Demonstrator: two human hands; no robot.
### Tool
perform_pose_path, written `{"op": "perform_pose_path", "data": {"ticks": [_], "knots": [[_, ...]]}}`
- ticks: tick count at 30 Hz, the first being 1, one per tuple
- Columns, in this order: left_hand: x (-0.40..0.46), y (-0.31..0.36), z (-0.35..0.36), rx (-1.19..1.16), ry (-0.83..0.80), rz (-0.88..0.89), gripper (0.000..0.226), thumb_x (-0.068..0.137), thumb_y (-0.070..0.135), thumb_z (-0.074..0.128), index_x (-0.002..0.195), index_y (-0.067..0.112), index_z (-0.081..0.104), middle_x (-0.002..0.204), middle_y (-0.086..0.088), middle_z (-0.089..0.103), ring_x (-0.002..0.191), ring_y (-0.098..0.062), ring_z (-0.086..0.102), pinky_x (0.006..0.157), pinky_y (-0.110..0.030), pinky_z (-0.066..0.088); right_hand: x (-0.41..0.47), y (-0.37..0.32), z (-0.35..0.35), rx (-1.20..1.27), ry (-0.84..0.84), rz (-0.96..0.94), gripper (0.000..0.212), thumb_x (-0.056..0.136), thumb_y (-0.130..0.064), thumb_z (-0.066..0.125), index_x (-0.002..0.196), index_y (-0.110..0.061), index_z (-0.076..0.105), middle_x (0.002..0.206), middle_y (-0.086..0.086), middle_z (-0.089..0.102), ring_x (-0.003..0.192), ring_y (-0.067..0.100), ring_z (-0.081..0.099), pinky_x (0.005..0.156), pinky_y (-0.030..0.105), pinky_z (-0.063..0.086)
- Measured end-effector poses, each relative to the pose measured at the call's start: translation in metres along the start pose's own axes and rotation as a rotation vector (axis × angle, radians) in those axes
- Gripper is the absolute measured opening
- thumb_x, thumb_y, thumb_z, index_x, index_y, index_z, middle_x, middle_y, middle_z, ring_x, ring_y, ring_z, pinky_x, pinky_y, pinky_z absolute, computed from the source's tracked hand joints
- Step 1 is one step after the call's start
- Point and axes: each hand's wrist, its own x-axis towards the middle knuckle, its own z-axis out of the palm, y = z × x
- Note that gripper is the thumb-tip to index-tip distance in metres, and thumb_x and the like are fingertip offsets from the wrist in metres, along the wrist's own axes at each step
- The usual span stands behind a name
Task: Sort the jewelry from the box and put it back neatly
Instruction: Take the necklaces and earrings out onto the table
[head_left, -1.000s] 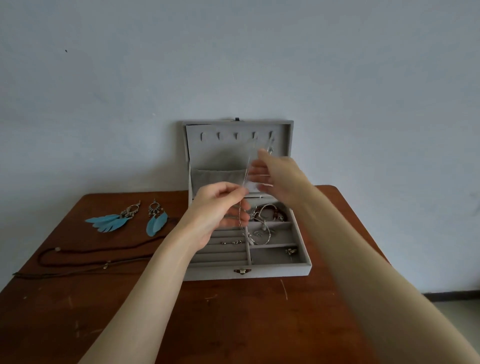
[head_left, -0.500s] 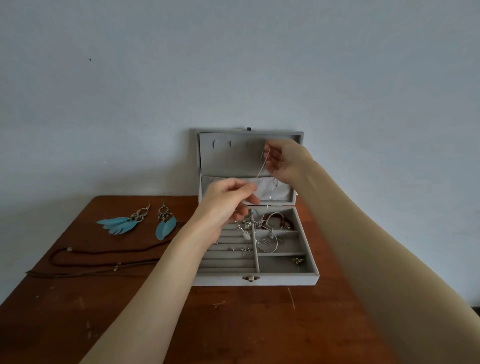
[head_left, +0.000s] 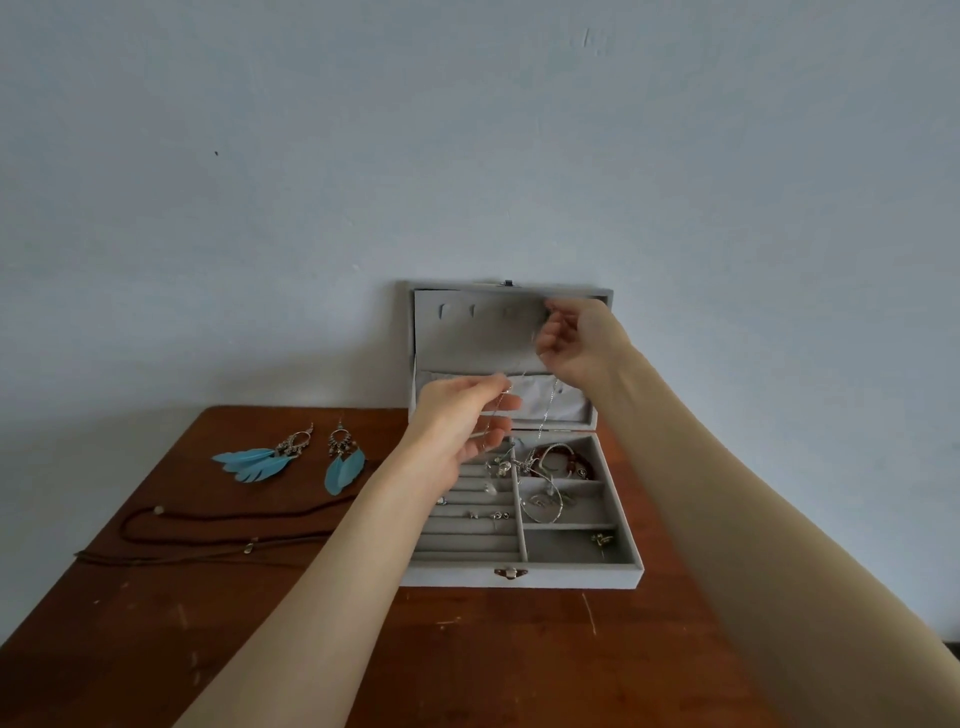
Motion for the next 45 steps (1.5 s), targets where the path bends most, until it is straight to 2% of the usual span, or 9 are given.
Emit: {"op": "perform_pose_path", "data": {"ticks": [9,16,20,23,28,33,38,42,45], "knots": [[-0.012,0.012,-0.02,0.003,-0.01,0.145,0.005,0.09,0.015,0.057,0.091,0.01,0.06,0.082,-0.003,0.065,0.058,-0.011,0.055,0.052,-0.022,0.044,-0.028,-0.017,0.004,-0.239,-0.297,0.02,0.017,0.093,-0.014,0.051,0.079,-0.008,0.058,0.046,-0.006,0.031,0.039,0.007,0.028,0.04,0.015,0.026],[-0.04,0.012,-0.067,0.526,0.05,0.274,0.009,0.086,0.005,0.06,0.085,0.015,0.06,0.072,0.0,0.06,0.054,-0.006,0.054,0.051,-0.014,0.045,-0.074,-0.027,0.003,-0.402,-0.361,0.039,0.016,0.087,-0.022,0.061,0.074,-0.013,0.057,0.049,-0.007,0.034,0.043,0.008,0.036,0.047,0.018,0.04],[-0.061,0.006,-0.09,0.634,0.09,0.26,0.009,0.086,0.008,0.059,0.083,0.017,0.057,0.067,0.001,0.062,0.051,-0.01,0.053,0.061,-0.023,0.044,-0.1,-0.012,0.009,-0.572,-0.407,0.07,0.009,0.083,-0.019,0.062,0.082,-0.01,0.062,0.042,-0.008,0.026,0.043,0.007,0.033,0.052,0.02,0.041],[-0.077,0.001,-0.113,0.617,0.081,0.195,0.011,0.087,0.003,0.053,0.085,0.014,0.053,0.076,-0.005,0.069,0.053,-0.012,0.055,0.061,-0.026,0.048,-0.117,0.007,0.016,-0.667,-0.452,0.085,0.01,0.088,-0.015,0.057,0.088,-0.008,0.063,0.041,-0.009,0.025,0.041,0.007,0.032,0.051,0.02,0.041],[-0.104,-0.014,-0.155,0.671,0.069,0.104,0.013,0.09,0.007,0.048,0.094,0.015,0.057,0.079,0.0,0.07,0.075,-0.008,0.064,0.083,-0.026,0.048,-0.139,0.032,0.032,-0.709,-0.501,0.046,0.008,0.09,-0.012,0.055,0.088,-0.007,0.061,0.048,-0.006,0.034,0.047,0.009,0.039,0.053,0.021,0.046],[-0.124,-0.009,-0.169,0.644,-0.118,0.057,0.017,0.092,0.021,0.054,0.107,0.024,0.061,0.096,0.004,0.072,0.096,-0.004,0.065,0.095,-0.027,0.041,-0.162,0.054,0.06,-0.911,-0.688,-0.03,0.01,0.09,-0.012,0.057,0.085,-0.009,0.065,0.06,0.0,0.048,0.059,0.012,0.05,0.062,0.022,0.051],[-0.135,0.008,-0.157,0.582,-0.285,0.181,0.034,0.089,0.031,0.058,0.122,0.028,0.054,0.111,0.004,0.066,0.105,0.0,0.061,0.091,-0.021,0.045,-0.181,0.063,0.087,-0.965,-0.812,-0.089,0.01,0.088,-0.012,0.059,0.084,-0.012,0.069,0.065,-0.002,0.061,0.064,0.011,0.06,0.07,0.025,0.051],[-0.138,0.012,-0.147,0.586,-0.175,0.303,0.044,0.083,0.04,0.063,0.125,0.038,0.051,0.125,0.014,0.052,0.115,0.005,0.049,0.096,-0.025,0.038,-0.182,0.062,0.091,-1.008,-0.799,-0.153,0.012,0.087,-0.017,0.061,0.081,-0.017,0.071,0.068,-0.004,0.062,0.068,0.008,0.059,0.076,0.027,0.046],[-0.139,0.011,-0.142,0.471,-0.18,0.328,0.04,0.086,0.035,0.06,0.126,0.029,0.053,0.123,0.013,0.059,0.113,0.0,0.055,0.098,-0.026,0.044,-0.182,0.063,0.087,-1.101,-0.755,-0.239,0.01,0.084,-0.023,0.065,0.079,-0.023,0.073,0.081,-0.009,0.067,0.083,0.007,0.058,0.08,0.027,0.043]]}}
